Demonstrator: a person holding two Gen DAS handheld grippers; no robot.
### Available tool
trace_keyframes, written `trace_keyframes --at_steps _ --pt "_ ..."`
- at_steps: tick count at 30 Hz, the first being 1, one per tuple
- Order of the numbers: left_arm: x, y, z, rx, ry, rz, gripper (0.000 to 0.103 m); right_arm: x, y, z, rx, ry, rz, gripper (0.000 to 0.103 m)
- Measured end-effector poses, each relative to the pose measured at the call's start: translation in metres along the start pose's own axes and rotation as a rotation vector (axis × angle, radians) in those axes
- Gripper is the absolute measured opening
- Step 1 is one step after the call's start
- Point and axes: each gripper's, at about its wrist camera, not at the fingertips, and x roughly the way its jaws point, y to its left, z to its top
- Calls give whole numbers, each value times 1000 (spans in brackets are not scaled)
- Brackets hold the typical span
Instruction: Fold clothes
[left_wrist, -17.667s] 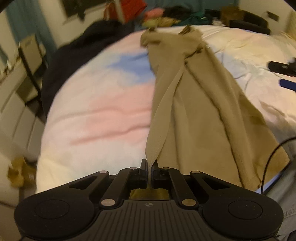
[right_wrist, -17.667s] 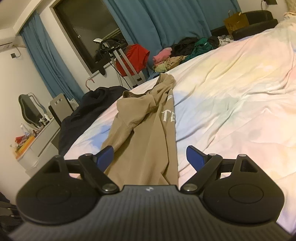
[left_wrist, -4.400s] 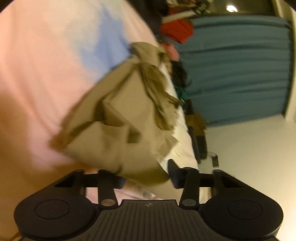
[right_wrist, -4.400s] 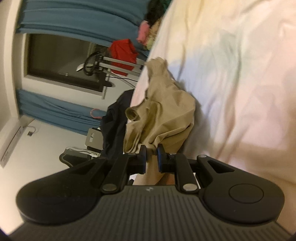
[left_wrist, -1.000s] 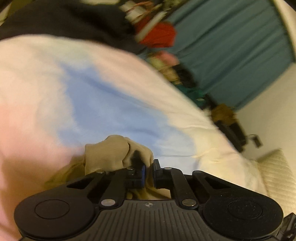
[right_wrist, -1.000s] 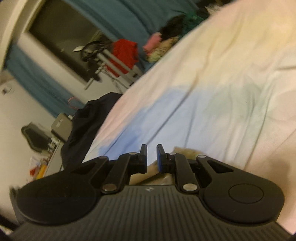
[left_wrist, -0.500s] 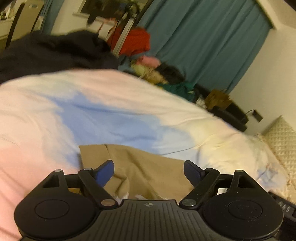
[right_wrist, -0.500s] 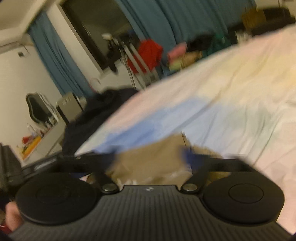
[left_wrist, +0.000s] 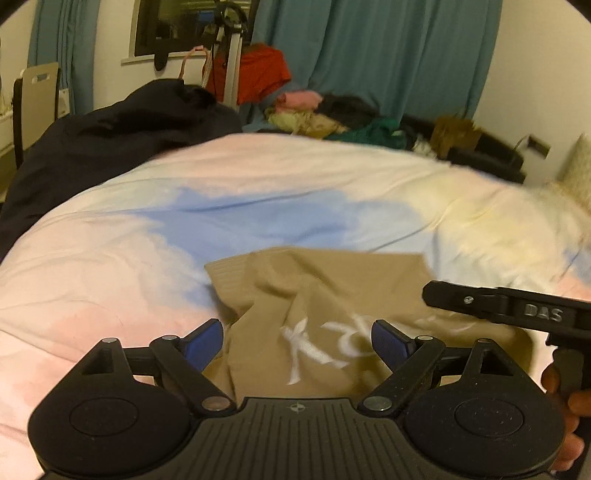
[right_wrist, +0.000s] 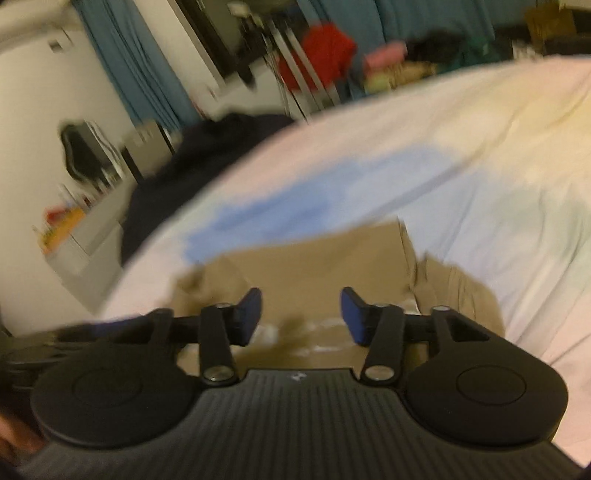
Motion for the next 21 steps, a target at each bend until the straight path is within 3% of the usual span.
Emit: trace_keyframes --at_steps 3,6,9,11,15,21 --pt "17 1 -3 -12 26 -13 89 20 -1 -8 -74 62 -106 44" --pt "25 -2 -5 -1 42 4 88 11 -3 -9 -84 58 -127 44" --pt "16 -6 -6 16 8 5 88 -6 -8 -10 -78 29 -182 44" --pt "12 -9 -8 26 -18 2 89 -11 -14 -15 -56 40 -176 44" --pt "25 -11 -17 17 37 46 90 -12 -19 -20 -21 52 -169 45" --pt "-2 -14 -18 -32 8 67 89 -18 -11 -24 -45 41 -194 45"
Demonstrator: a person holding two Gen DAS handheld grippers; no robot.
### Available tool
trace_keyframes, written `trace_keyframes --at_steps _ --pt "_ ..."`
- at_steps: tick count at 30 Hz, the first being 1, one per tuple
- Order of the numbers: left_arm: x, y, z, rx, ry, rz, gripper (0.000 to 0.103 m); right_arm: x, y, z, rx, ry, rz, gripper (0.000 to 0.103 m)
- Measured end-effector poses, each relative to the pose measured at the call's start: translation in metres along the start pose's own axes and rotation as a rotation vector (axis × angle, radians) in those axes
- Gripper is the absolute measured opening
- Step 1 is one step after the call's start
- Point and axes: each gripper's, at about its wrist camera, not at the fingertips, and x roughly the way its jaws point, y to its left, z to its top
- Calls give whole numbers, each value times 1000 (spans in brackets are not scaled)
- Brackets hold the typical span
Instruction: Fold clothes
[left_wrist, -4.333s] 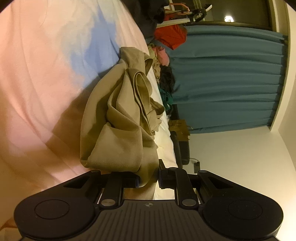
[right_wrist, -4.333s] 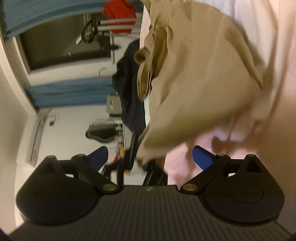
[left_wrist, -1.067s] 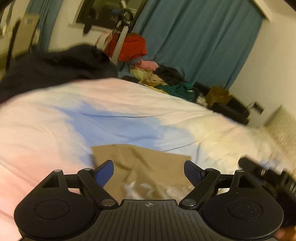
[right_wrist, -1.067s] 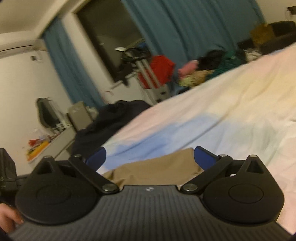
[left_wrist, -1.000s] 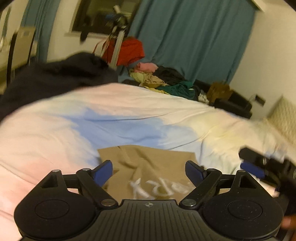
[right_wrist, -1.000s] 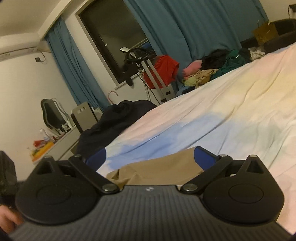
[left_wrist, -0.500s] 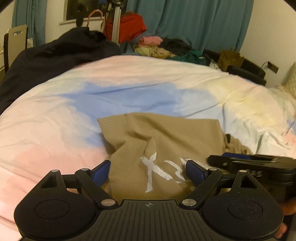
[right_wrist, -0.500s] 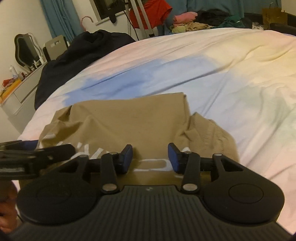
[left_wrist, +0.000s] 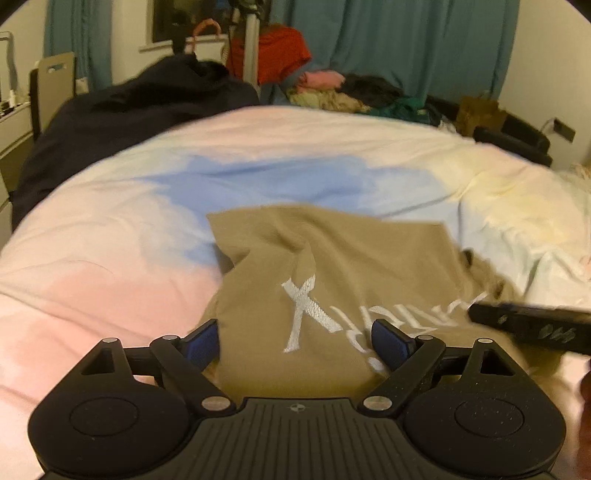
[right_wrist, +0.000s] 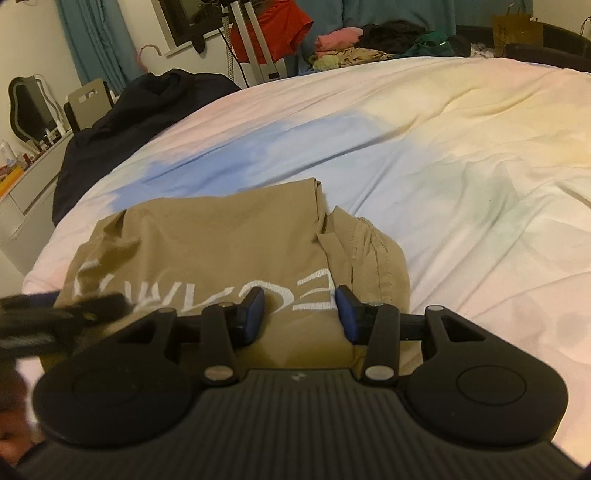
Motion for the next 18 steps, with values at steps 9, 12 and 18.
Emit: trace_keyframes --at_steps 9,12,18 --pt "-67 5 -26 -157 24 -282 90 -8 -3 -3 33 -10 5 45" --pt "-49 15 -37 -264 99 -293 86 -10 -3 -3 40 -12 4 45" --pt "-11 47 -48 -564 163 -372 82 -11 -4 -3 54 -15 10 45"
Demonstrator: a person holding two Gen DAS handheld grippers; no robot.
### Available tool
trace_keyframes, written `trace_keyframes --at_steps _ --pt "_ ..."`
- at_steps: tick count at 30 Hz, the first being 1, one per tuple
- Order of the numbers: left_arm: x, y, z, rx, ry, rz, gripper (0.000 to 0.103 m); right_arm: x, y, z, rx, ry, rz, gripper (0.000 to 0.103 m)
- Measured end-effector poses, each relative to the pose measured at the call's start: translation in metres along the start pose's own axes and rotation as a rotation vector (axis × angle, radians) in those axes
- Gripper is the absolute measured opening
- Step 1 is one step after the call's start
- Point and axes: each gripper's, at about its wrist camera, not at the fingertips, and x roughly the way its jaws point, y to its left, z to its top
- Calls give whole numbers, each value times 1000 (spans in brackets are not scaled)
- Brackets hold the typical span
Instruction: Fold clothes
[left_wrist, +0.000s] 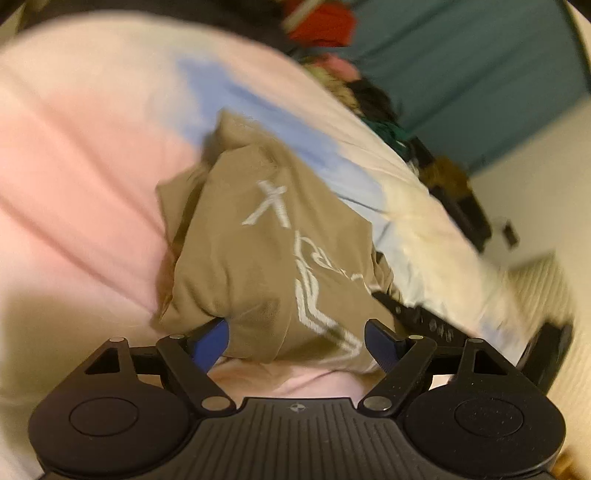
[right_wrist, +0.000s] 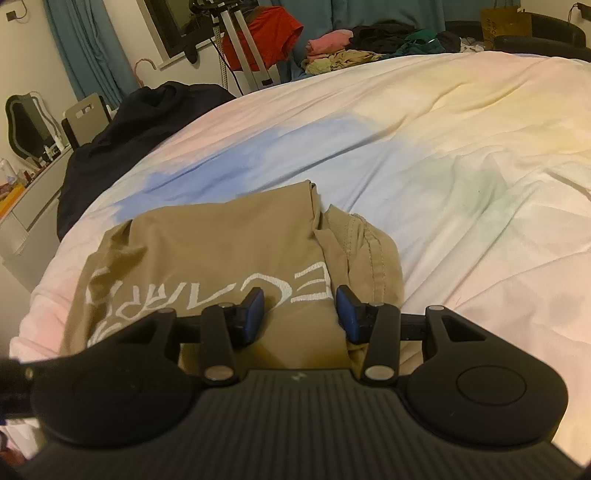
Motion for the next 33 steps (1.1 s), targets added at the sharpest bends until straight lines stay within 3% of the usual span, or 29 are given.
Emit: trace_keyframes --at_steps 6,13,17,18,20,23,27,33 --pt "0 14 4 -116 17 -37 84 -1 -4 0 23 5 6 45" --pt "16 17 -2 -116 90 -29 85 -7 -9 2 79 0 13 46" --pt "12 27 -1 -183 44 -60 85 -36 -22 -1 261 -7 155 50" --pt "11 30 -1 -204 41 -72 85 -42 -24 -4 301 -11 196 53" --pt "11 33 0 -226 37 -84 85 -52 -31 -10 390 -13 261 70" --pt "12 33 0 -234 36 -84 86 -53 -44 -16 565 24 327 78" --pt "13 33 0 -237 33 -91 86 -67 -51 -15 612 -18 283 81" --pt "20 35 1 -265 44 -97 87 -68 -54 -22 661 7 257 81"
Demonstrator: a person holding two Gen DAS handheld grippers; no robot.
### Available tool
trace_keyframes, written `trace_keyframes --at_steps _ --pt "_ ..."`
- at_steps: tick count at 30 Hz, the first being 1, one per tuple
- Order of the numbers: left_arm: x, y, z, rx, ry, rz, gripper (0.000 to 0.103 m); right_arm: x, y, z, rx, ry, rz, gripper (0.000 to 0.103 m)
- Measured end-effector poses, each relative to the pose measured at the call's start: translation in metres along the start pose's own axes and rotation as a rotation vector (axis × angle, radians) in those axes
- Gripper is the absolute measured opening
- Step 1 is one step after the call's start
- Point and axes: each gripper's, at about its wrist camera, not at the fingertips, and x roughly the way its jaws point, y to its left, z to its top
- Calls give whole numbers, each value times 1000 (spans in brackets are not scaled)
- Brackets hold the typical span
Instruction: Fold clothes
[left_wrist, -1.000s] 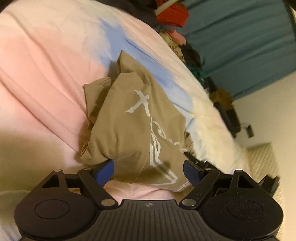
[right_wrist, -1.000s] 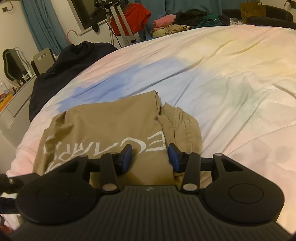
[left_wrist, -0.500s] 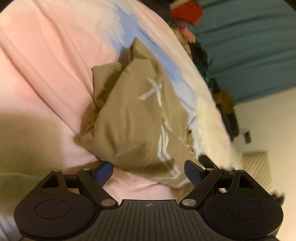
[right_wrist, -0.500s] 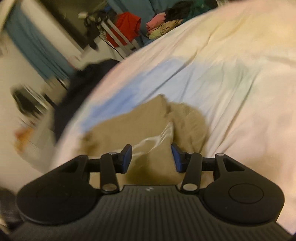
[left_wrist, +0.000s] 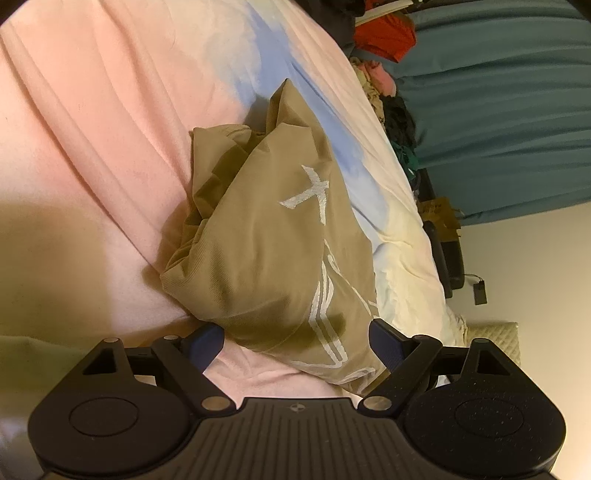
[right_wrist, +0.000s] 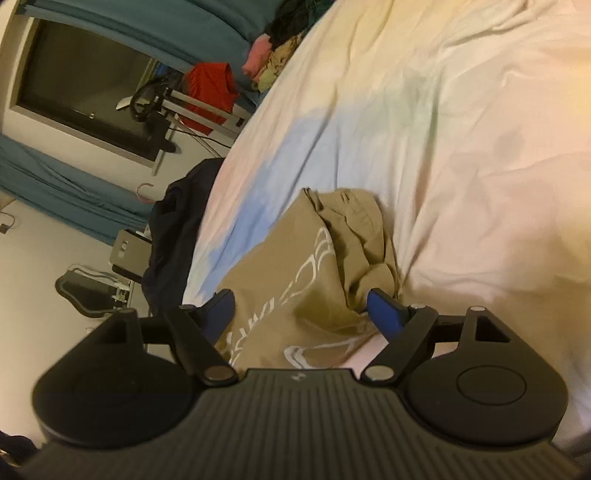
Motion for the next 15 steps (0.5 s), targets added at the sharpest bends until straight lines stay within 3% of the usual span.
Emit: trace_keyframes --at_steps 1,4,6,10,12,15 --pt "2 0 0 -4 2 0 87 1 -1 0 13 10 6 82" --pt "7 1 2 -19 9 5 87 -10 6 -5 -67 -101 -29 81" --pt "11 1 3 -28 15 9 87 -2 7 -4 -101 -75 -74 81" --pt "11 2 6 -28 20 3 87 19 -15 -5 -52 -2 -149 81" --pt "10 2 6 -30 20 -5 87 30 -23 -6 -14 37 -134 82" --pt "7 1 6 -25 18 -19 87 39 -19 -9 -46 24 -111 81"
